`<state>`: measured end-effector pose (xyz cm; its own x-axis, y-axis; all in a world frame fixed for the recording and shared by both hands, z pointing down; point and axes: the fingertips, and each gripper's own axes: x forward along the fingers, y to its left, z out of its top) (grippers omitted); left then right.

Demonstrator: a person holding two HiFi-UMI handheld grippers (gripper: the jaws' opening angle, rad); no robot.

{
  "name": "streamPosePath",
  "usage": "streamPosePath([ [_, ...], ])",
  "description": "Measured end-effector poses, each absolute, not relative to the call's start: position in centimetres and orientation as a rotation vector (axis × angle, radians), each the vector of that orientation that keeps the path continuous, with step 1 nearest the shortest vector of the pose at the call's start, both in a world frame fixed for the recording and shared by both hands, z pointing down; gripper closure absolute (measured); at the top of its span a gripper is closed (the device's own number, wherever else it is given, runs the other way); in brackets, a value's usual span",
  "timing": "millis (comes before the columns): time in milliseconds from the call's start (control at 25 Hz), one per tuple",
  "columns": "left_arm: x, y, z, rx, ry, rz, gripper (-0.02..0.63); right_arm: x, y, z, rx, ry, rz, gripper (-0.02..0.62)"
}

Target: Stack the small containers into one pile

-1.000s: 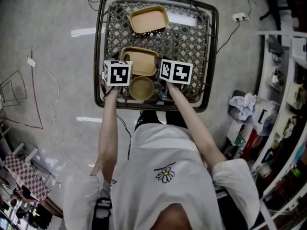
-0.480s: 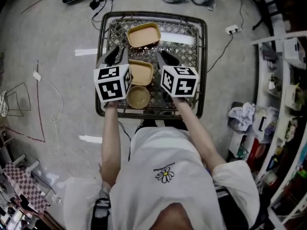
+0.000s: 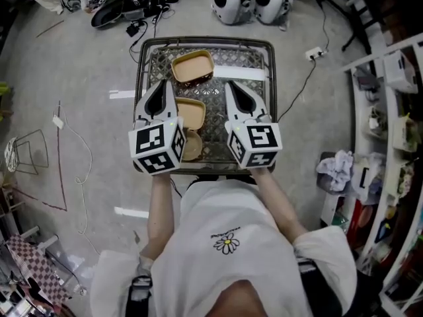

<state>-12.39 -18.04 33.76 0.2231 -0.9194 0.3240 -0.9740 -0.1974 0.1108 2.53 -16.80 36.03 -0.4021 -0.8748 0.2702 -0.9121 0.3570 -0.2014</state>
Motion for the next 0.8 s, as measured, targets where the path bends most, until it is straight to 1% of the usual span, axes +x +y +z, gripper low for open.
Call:
streamPosePath([
  [480, -12.4, -17.2, 32.9, 2.196, -1.837, 0.237, 0.574, 3.4, -16.0, 35.7, 1.627, -2.528, 0.457, 0.56],
  [800, -13.4, -19.3, 34.4, 2.151, -1.853, 0.276, 0.572, 3.3, -18.7, 37.0, 1.563, -2.519, 0.494, 0.558],
])
